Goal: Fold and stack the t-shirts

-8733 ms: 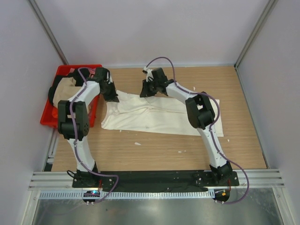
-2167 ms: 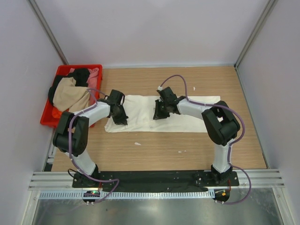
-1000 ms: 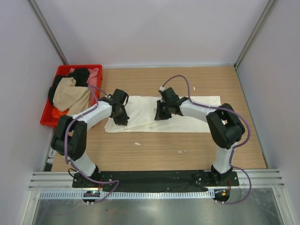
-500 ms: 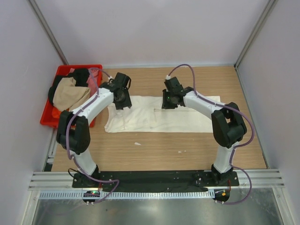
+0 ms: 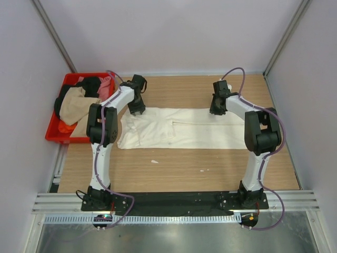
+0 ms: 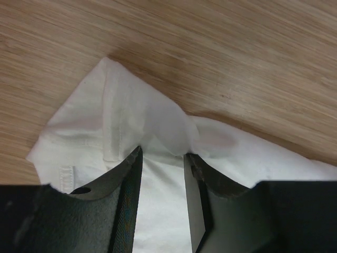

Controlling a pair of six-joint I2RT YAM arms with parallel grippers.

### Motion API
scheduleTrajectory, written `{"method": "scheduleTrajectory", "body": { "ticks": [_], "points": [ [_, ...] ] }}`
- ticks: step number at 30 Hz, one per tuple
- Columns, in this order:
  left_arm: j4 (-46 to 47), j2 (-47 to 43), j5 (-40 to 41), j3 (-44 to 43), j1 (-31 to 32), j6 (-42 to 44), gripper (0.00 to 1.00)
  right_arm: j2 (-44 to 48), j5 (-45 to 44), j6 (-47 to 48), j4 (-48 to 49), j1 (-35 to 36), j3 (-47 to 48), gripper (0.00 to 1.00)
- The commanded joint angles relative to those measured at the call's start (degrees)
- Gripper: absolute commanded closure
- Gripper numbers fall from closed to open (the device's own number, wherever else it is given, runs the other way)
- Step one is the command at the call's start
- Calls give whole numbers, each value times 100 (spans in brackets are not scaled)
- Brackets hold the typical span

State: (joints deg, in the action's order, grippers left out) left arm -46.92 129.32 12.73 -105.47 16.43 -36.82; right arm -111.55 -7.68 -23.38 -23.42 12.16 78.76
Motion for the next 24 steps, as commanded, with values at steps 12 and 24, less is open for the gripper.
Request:
{"method": "scheduleTrajectory", "body": {
  "ticks": [12, 24],
  "points": [
    [524, 375, 64, -156, -210, -186, 60, -421, -778, -237, 408, -917, -45, 79],
    [780, 1509, -1606, -2540, -236, -36, 57, -78, -1200, -291, 163, -1313, 25, 78]
  ]
}}
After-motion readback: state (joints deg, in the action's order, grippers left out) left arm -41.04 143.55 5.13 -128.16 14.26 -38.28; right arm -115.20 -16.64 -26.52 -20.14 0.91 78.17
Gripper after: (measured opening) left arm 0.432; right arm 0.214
